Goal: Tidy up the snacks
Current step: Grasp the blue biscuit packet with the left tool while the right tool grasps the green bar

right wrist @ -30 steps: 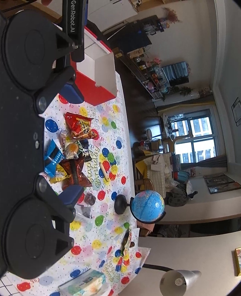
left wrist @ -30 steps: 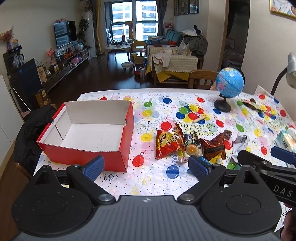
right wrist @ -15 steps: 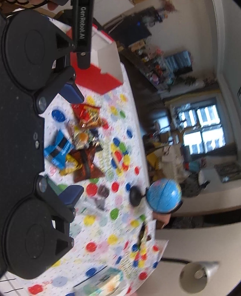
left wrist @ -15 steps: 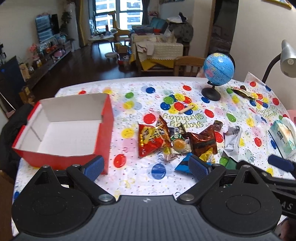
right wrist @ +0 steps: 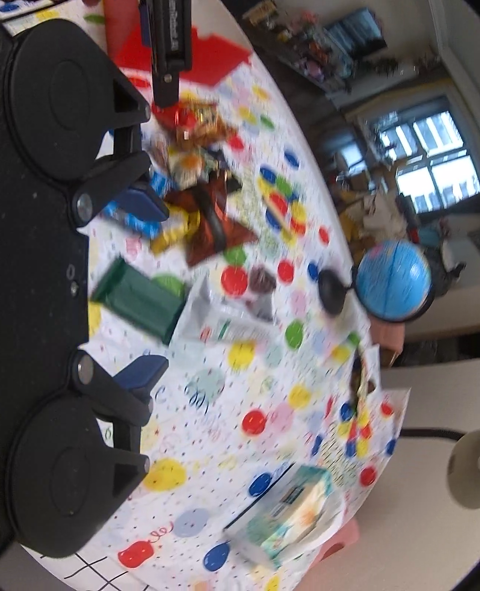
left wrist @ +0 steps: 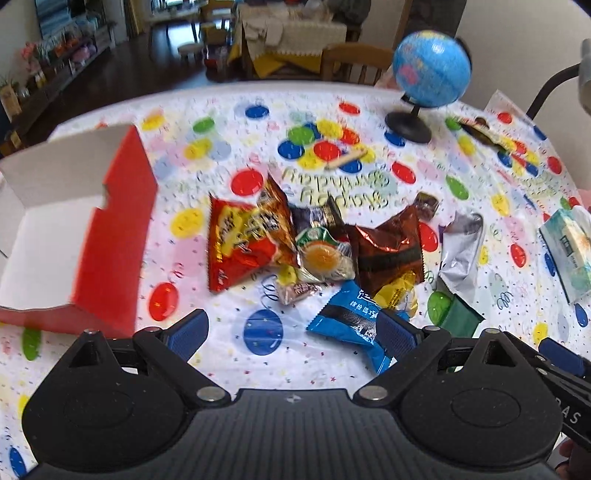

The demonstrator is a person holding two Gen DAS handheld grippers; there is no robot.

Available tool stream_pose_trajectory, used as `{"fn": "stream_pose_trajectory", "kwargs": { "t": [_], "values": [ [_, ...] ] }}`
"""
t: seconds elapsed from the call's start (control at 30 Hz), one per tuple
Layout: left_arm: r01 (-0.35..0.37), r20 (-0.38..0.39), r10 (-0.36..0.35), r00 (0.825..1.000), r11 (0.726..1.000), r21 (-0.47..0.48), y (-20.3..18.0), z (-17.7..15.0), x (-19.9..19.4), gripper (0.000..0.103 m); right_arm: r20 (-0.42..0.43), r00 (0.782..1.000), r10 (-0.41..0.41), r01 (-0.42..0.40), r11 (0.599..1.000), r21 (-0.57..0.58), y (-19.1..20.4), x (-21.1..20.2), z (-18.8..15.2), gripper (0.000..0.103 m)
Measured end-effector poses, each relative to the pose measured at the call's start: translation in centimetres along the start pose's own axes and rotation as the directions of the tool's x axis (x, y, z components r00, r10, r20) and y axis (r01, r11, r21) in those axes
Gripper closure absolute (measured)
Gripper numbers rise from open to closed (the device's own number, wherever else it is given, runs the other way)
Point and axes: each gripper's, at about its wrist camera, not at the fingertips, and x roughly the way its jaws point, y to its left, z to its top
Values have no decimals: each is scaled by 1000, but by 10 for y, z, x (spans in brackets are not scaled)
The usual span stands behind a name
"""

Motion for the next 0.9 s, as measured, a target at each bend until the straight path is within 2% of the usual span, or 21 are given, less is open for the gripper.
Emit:
{"fn": "stream_pose_trajectory", "kwargs": {
  "t": [0.2, 0.37, 0.6, 0.7, 0.8, 0.9],
  "values": [
    [-30, -66, 26, 997, 998, -58, -2, 10, 36, 6, -77, 997, -20, 24, 998, 50, -11, 36, 2, 30],
    [-18, -146, -3, 989, 989, -145, -1, 17, 61, 11, -102, 995, -23, 27, 999, 36, -9, 54, 5, 33],
    [-11, -194, -22, 981, 986, -165, -12, 17, 80, 12, -147, 989, -26, 29, 999, 16, -7, 74, 7, 38],
    [-12, -221, -28, 975, 984, -180, -13, 16, 88, 15, -153, 988, -30, 31, 999, 9, -5, 80, 8, 40],
    [-3, -239, -48, 970, 977, -212, -12, 16, 93, 15, -172, 985, -32, 33, 999, 2, -3, 88, 9, 47],
    [34, -242, -109, 964, 954, -297, -6, 20, 91, 15, -184, 983, -26, 28, 1000, 9, -3, 92, 9, 48]
  ]
}}
